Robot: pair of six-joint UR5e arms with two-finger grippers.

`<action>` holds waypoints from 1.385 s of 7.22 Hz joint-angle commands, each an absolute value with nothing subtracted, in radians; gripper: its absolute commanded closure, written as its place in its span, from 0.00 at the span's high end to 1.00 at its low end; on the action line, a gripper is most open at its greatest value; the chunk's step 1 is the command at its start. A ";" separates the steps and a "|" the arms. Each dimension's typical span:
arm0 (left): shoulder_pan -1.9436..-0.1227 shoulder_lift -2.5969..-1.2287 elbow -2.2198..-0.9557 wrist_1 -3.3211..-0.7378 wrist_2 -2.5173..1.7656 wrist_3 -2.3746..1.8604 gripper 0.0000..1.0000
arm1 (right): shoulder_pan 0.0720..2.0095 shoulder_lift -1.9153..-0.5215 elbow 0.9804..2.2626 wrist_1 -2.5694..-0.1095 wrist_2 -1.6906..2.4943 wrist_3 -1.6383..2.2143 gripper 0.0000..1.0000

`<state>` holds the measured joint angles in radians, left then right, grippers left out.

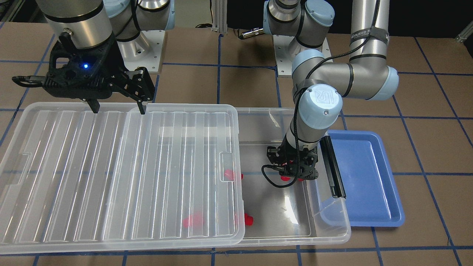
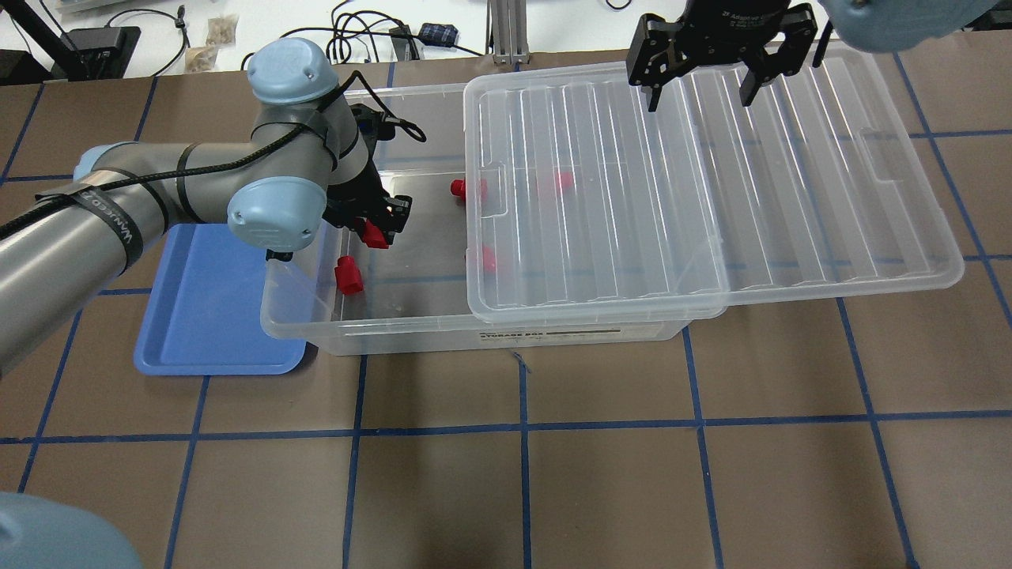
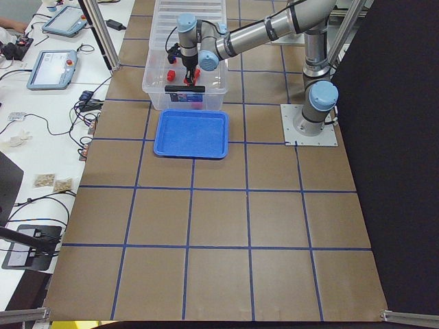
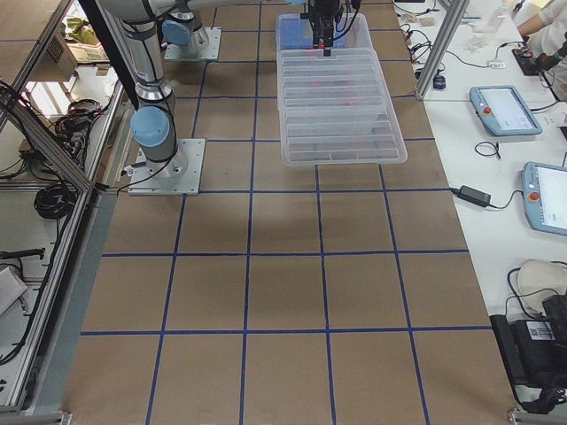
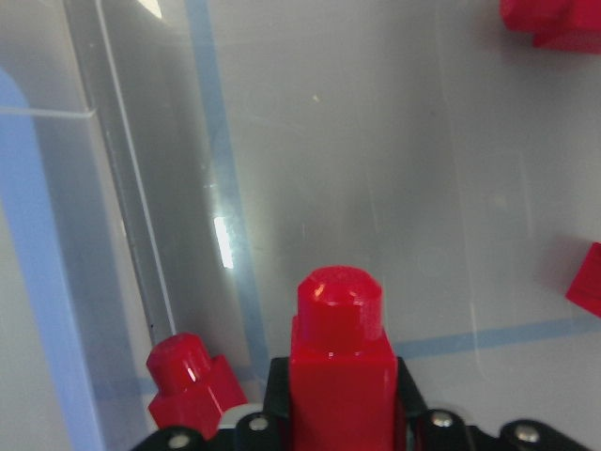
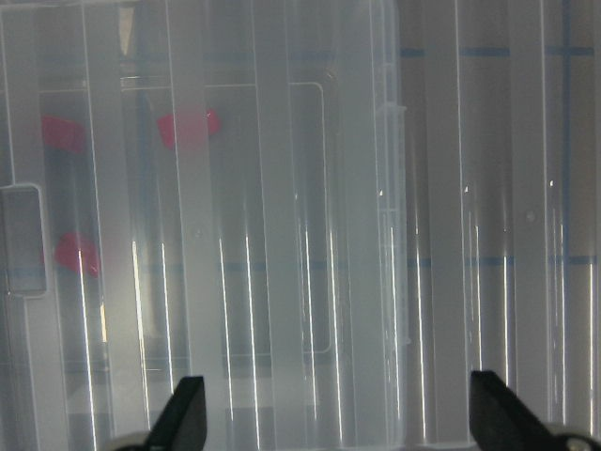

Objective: Place red block in blue tray from box

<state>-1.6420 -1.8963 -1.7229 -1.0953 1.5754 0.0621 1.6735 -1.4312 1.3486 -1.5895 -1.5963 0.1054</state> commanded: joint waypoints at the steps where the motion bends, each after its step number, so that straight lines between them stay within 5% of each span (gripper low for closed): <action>1: -1.632 -1.824 -1.584 -1.353 1.575 0.061 0.00 | 1.672 -1.430 1.348 -1.591 -1.597 0.104 1.00; 3: -1.562 -1.790 -1.488 -1.480 1.586 0.070 0.00 | 1.672 -1.430 1.348 -1.591 -1.597 0.100 1.00; 7: -1.263 -1.788 -1.509 -1.488 1.583 0.331 0.00 | 1.672 -1.430 1.348 -1.591 -1.597 0.100 1.00; 10: -1.151 -1.825 -1.673 -1.348 1.586 0.531 0.00 | 1.672 -1.430 1.348 -1.591 -1.597 0.100 1.00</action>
<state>-1.1865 -1.8041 -1.6050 -1.4333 1.5846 0.4747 1.6720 -1.4296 1.3484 -1.5907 -1.5969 0.0997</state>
